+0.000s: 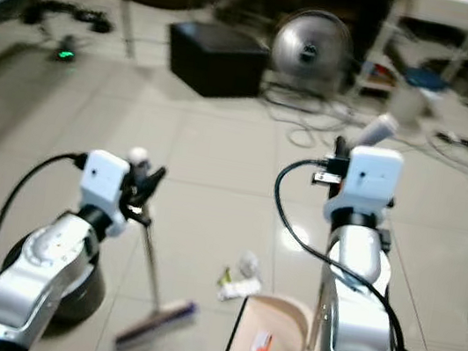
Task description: Sweep floor
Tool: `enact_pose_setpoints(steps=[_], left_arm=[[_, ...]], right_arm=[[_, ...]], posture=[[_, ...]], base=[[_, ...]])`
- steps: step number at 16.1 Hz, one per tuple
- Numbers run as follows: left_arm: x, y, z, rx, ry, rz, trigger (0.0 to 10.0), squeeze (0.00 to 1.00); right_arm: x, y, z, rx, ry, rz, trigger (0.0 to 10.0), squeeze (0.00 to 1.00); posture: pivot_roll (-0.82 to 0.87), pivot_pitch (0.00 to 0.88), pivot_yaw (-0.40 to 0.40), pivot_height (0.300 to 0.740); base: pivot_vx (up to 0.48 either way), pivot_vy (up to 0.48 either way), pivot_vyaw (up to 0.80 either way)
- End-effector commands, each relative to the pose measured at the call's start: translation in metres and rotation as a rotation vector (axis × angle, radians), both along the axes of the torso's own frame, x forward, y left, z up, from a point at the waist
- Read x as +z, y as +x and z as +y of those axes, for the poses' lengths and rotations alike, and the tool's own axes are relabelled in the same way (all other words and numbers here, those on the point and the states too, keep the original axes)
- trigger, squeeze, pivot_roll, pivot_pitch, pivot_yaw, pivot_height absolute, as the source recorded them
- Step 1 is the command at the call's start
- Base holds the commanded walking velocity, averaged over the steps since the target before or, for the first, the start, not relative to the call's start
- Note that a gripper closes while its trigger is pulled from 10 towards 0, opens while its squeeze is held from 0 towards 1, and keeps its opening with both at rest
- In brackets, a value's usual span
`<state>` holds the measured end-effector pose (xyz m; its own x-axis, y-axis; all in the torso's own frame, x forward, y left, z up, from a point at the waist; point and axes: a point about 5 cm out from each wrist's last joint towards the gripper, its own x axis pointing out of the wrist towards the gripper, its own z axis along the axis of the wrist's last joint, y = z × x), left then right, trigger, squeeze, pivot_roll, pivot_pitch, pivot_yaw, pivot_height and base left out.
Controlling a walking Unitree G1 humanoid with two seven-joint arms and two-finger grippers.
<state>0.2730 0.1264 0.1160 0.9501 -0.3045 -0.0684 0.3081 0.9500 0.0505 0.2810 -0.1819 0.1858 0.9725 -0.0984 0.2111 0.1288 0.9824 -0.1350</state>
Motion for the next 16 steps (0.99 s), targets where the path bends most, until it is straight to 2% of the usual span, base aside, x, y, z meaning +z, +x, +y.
enact_pose_setpoints(steps=[1, 4, 7, 8, 9, 11, 13, 16], left_arm=[[0.012, 0.003, -0.003, 0.007, -0.007, -0.060, 10.0, 0.00], [0.016, 0.006, 0.003, 0.050, 0.031, -0.092, 10.0, 0.00], [0.026, 0.006, 0.011, 0.104, -0.003, -0.117, 10.0, 0.00], [0.029, 0.006, 0.012, 0.107, 0.036, -0.142, 10.0, 0.00], [0.031, 0.006, 0.013, 0.109, 0.036, -0.150, 10.0, 0.00], [0.040, 0.006, 0.013, 0.102, 0.003, -0.188, 10.0, 0.00], [0.043, 0.006, 0.012, 0.096, 0.018, -0.214, 10.0, 0.00], [0.043, 0.004, 0.012, 0.097, 0.014, -0.208, 10.0, 0.00]], right_arm=[[0.003, -0.004, -0.006, -0.026, -0.020, -0.010, 10.0, 0.00], [0.003, -0.008, -0.014, -0.057, -0.059, -0.017, 10.0, 0.00], [0.011, -0.002, -0.019, -0.038, -0.052, -0.054, 10.0, 0.00], [0.016, 0.001, -0.021, -0.039, -0.073, -0.077, 10.0, 0.00], [0.016, 0.003, -0.023, -0.039, -0.070, -0.068, 10.0, 0.00], [0.017, 0.006, -0.028, -0.054, -0.098, -0.034, 10.0, 0.00], [0.018, 0.004, -0.023, -0.002, -0.082, -0.041, 10.0, 0.00], [0.009, 0.000, -0.021, 0.009, -0.023, -0.013, 10.0, 0.00]], posture=[[-0.11, 0.025, 0.015, 0.740], [-0.09, 0.018, 0.008, 0.740], [-0.08, 0.020, -0.006, 0.740], [-0.08, 0.022, -0.007, 0.740], [-0.08, 0.022, -0.007, 0.740], [-0.08, 0.021, -0.004, 0.740], [-0.08, 0.023, -0.001, 0.740], [-0.07, 0.022, 0.003, 0.740]], base=[[0.000, 0.000, -0.80], [0.000, 0.000, -0.80], [0.000, 0.000, -0.80], [0.000, 0.000, -0.80], [0.000, 0.000, -0.70], [0.000, 0.000, 0.00], [0.263, 0.000, 0.00], [0.311, 0.000, 0.00]])
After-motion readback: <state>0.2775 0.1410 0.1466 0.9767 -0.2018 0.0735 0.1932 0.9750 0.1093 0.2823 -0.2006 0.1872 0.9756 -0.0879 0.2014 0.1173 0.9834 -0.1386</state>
